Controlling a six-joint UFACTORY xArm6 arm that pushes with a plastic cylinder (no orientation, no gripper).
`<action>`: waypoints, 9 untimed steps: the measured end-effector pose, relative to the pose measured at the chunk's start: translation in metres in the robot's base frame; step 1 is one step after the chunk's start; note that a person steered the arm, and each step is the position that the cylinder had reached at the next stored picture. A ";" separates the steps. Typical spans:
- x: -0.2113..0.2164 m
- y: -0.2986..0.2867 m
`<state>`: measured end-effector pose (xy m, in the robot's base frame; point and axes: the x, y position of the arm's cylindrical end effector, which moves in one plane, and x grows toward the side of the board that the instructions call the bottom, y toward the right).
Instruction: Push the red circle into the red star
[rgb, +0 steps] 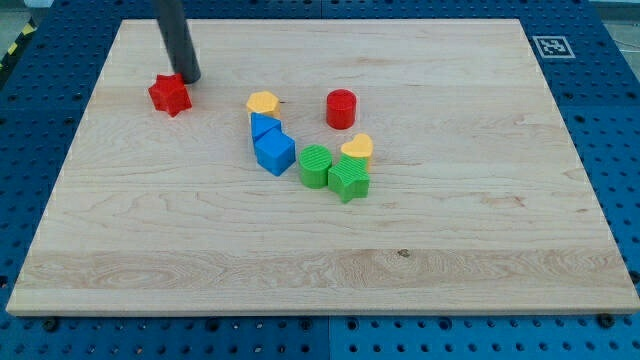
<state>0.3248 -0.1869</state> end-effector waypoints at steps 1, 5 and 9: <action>0.040 -0.008; -0.037 0.138; 0.058 0.335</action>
<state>0.3825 0.1482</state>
